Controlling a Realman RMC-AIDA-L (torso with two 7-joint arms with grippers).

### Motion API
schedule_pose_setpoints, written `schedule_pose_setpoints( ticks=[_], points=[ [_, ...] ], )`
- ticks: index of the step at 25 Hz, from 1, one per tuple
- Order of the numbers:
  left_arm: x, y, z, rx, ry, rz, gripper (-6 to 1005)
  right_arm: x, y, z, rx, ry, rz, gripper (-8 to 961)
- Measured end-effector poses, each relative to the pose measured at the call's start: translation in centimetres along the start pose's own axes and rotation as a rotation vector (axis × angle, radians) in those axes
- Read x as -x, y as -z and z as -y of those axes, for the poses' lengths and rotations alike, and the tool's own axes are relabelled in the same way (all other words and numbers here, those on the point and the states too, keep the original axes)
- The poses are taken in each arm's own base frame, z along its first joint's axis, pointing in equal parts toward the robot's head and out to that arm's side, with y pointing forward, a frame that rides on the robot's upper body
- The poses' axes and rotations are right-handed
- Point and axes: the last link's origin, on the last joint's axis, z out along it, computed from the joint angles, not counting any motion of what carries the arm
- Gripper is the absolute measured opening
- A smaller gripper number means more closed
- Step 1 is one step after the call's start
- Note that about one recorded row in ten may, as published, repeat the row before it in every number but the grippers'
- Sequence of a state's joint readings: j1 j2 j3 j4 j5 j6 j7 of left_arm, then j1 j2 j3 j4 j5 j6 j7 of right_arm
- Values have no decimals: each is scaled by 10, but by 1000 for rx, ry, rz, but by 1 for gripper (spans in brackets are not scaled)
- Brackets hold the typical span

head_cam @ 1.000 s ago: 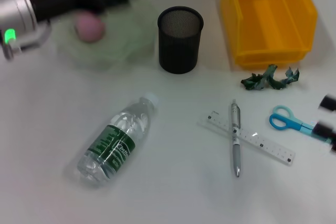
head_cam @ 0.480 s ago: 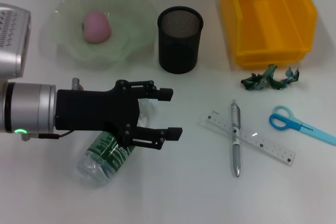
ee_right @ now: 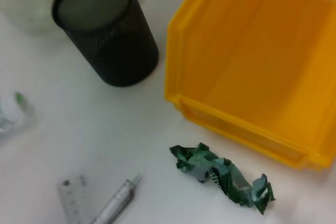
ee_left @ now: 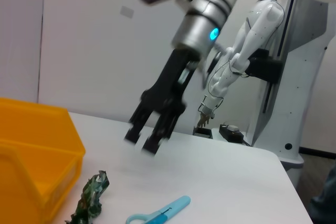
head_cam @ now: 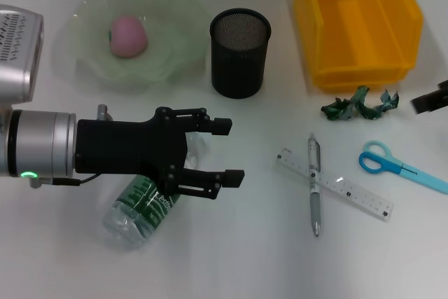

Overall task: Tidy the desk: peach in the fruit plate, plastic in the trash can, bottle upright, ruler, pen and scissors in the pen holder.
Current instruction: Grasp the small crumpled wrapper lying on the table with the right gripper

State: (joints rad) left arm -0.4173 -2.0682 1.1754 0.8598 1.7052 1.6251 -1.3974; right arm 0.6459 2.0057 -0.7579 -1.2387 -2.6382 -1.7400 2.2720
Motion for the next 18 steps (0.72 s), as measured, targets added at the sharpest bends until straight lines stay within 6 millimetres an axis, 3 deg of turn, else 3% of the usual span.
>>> schedule_pose_setpoints(
  ticks=[3, 8, 15, 18],
  points=[
    [0, -1, 0, 4, 4, -2, 828, 8, -34, -4, -52, 41, -54, 752],
    [0, -1, 1, 3, 8, -5, 829, 14, -59, -4, -122, 56, -78, 751],
    [6, -2, 0, 2, 33, -9, 829, 17, -76, -1, -169, 64, -73, 751],
    [7, -2, 0, 1, 38, -8, 829, 16, -82, 0, -173, 61, -72, 685]
  ],
)
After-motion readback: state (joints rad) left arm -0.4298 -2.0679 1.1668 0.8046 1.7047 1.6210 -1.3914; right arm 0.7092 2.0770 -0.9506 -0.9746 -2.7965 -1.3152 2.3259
